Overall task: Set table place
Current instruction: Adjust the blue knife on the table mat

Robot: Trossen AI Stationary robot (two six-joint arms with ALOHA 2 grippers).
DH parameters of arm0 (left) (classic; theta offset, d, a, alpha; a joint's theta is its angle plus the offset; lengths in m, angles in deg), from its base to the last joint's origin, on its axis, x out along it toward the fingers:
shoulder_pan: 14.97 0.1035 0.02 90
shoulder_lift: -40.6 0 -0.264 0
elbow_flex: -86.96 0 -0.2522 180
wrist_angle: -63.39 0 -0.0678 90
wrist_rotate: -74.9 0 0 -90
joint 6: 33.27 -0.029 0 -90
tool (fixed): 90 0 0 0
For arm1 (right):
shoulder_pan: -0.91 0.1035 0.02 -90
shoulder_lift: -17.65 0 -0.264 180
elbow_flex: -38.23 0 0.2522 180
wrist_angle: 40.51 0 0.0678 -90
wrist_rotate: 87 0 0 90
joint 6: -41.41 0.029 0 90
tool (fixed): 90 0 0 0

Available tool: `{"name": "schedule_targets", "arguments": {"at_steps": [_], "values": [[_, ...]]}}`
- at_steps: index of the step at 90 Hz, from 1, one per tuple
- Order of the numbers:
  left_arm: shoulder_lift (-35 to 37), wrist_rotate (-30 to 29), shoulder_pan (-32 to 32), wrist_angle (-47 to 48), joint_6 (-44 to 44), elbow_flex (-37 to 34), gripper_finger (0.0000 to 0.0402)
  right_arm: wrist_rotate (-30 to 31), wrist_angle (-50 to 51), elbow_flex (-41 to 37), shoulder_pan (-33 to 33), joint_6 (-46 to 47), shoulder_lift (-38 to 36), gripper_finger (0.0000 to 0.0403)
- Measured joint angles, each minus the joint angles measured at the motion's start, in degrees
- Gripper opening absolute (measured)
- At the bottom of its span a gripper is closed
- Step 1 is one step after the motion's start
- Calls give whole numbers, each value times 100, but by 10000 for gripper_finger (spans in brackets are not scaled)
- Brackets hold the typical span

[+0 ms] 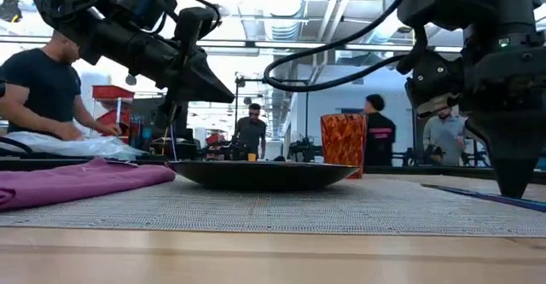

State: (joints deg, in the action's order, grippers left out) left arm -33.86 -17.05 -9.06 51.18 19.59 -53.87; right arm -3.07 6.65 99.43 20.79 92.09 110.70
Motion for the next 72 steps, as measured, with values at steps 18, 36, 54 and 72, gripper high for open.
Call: {"name": "schedule_targets", "arguments": {"at_steps": [18, 36, 54, 72], "values": [[0, 0, 0, 0, 0, 0, 0, 2, 17, 12, 0, -15, 0, 0], [0, -2, 0, 2, 11, 2, 0, 4, 81, 125, -4, -200, 0, 0], [0, 0, 0, 2, 22, 0, 0, 2, 130, 125, -4, -311, 0, 0], [0, 0, 0, 2, 25, 0, 0, 2, 128, 125, -9, -332, 0, 0]]}}
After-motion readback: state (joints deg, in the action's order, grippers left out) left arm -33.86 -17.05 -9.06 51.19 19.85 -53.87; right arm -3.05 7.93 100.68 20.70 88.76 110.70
